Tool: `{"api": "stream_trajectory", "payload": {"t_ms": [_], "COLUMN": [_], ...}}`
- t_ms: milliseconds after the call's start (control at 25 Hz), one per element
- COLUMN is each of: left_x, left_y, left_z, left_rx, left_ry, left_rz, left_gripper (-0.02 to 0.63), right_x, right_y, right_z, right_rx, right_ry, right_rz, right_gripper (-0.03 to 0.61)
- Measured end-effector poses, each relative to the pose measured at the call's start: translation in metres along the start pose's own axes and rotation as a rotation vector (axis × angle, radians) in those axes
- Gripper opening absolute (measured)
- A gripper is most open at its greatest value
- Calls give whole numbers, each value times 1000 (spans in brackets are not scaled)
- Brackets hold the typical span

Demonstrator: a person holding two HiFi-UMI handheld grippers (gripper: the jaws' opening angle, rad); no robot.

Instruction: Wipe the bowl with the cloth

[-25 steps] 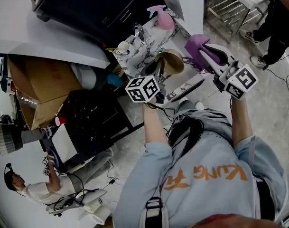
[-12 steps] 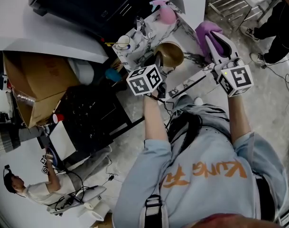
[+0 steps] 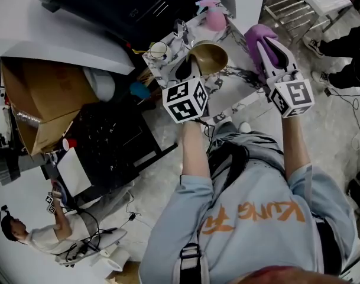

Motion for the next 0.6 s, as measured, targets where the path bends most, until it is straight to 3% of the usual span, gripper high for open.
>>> {"api": "stream_trajectory", "payload": {"t_ms": [320,600], "left_x": [27,37], "left_y": [11,4], "left_z": [24,25], "left_rx": [27,47], "left_ry": [220,268], "left_rz": [-151,-176], "left_gripper": [26,26], "right_x": [-14,-10], "right_y": [-12,-19], "right_z": [22,21], "right_rx": [22,47], "right_ry": [73,70], "right_rz": [50,76], "right_gripper": [72,72]}}
Point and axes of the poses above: the fingertips, and each gripper's own axes: x backward along the fingers, z to its left, y out of its top, the point moved 2 cm from there along x, backward along the fingers, and after that the axes turned 10 degrees about -x, right-handed, at the moved point
